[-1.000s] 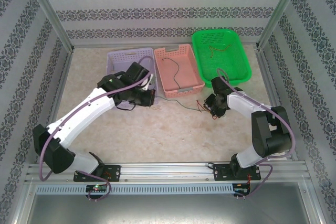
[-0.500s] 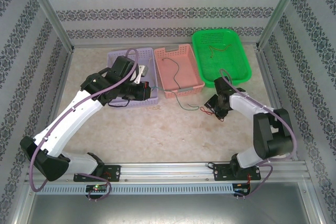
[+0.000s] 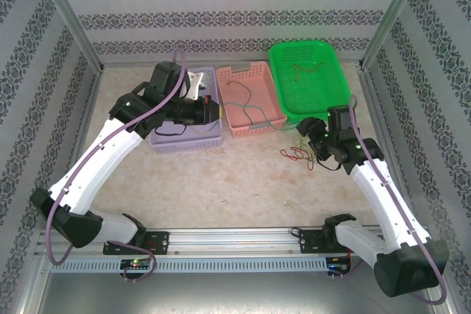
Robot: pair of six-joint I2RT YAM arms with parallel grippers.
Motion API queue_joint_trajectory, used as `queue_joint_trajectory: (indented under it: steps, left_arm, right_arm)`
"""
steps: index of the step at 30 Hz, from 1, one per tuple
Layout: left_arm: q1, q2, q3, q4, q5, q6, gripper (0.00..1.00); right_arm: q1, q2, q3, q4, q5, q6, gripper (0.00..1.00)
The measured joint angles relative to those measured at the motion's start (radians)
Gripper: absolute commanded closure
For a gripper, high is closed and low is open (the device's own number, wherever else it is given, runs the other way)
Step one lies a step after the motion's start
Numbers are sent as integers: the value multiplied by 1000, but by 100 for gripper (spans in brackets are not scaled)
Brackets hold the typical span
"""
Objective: Untangle the cables
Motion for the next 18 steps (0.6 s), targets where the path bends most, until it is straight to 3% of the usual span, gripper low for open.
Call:
queue_joint_trajectory:
  steps: [11,18]
  left_arm:
    - [0,28,-41,42,85,97,100]
    - [-3,27,-156,64,82,220,100]
  right_arm:
    - [-32,-6,59,-30,-230,24,30]
    - [-43,24,59,-100,-264,-71,33]
